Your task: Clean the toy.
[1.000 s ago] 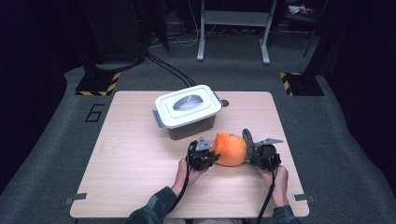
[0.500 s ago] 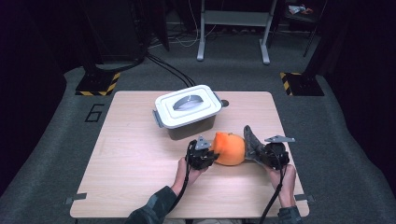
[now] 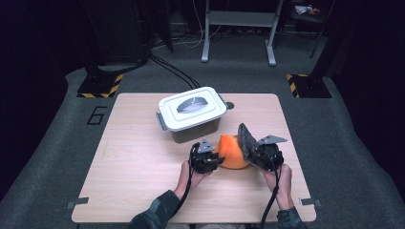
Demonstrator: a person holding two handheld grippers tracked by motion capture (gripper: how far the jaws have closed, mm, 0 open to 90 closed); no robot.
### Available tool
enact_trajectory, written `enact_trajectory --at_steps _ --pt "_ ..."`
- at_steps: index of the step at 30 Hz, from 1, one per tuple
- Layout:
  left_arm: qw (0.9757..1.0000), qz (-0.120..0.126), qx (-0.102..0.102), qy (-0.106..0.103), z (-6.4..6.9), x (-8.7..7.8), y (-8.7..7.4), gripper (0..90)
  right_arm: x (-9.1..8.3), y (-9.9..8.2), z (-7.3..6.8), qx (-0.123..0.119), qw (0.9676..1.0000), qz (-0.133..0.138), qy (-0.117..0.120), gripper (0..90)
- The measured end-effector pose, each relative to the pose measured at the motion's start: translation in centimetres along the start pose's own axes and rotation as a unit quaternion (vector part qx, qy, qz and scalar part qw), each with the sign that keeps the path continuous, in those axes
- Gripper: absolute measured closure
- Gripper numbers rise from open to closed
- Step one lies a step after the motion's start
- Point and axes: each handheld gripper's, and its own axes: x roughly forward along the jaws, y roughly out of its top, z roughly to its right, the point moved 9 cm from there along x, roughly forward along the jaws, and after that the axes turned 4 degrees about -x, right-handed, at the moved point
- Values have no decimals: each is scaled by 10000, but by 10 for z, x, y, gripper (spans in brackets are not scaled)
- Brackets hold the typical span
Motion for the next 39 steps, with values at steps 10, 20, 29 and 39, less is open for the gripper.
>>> enact_trajectory --at_steps 10,20,29,39 --pt "9993 12 295 235 1 7 -4 485 3 -1 6 85 10000 22 15 769" --pt "9988 64 340 335 2 12 -3 808 6 -4 14 218 9994 196 172 770" --pt "9997 -15 116 226 15 0 9 826 -29 12 7 43 9984 558 75 770" --pt "9995 -150 -94 247 15 1 5 822 -9 27 -39 -641 9972 334 179 769"
